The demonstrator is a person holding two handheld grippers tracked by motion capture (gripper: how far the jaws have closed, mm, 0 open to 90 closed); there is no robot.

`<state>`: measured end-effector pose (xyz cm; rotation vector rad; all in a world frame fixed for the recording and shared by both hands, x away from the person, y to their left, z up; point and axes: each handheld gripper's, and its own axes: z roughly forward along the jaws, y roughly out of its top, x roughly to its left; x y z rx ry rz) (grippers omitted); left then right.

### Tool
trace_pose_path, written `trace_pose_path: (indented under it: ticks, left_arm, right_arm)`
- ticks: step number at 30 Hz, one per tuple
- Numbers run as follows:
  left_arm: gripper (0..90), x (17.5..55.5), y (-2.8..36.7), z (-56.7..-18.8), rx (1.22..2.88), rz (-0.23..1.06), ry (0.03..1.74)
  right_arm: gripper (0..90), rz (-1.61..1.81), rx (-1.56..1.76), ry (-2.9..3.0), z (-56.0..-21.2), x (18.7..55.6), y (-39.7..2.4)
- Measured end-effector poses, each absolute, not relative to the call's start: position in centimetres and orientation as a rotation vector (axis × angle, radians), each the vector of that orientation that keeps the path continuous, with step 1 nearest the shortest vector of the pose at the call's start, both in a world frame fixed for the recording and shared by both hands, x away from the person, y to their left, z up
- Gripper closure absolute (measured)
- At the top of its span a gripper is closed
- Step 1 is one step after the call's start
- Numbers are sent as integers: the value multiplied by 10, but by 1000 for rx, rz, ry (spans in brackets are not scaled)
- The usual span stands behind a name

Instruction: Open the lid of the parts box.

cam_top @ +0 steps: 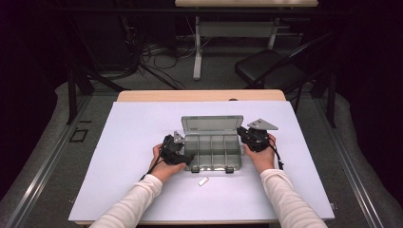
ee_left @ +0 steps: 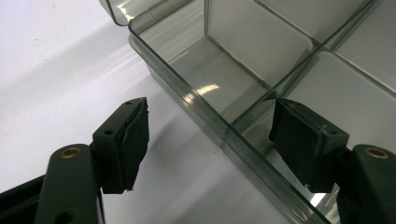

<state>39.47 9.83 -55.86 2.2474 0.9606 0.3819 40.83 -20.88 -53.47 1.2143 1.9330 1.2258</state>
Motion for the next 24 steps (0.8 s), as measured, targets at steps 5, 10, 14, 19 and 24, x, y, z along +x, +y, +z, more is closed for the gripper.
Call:
trace_pose_path:
  ticks: [5, 10, 14, 19, 24]
  left_arm:
    - [287, 397, 99, -560, 2241, 358, 932]
    - [326, 396, 99, -561, 2235, 345, 902]
    - [342, 394, 98, -562, 2232, 375, 882]
    - [339, 394, 99, -562, 2230, 367, 877]
    - [339, 394, 99, -562, 2225, 365, 881]
  right_arm:
    - [834, 1226, 1215, 1933, -535, 408, -209]
    - [835, 1226, 1218, 1930, -535, 408, -208]
    - [836, 1229, 1229, 1925, -534, 409, -208]
    - [840, 1213, 1259, 1916, -533, 410, -206]
    - [844, 1215, 1330, 1897, -532, 413, -204]
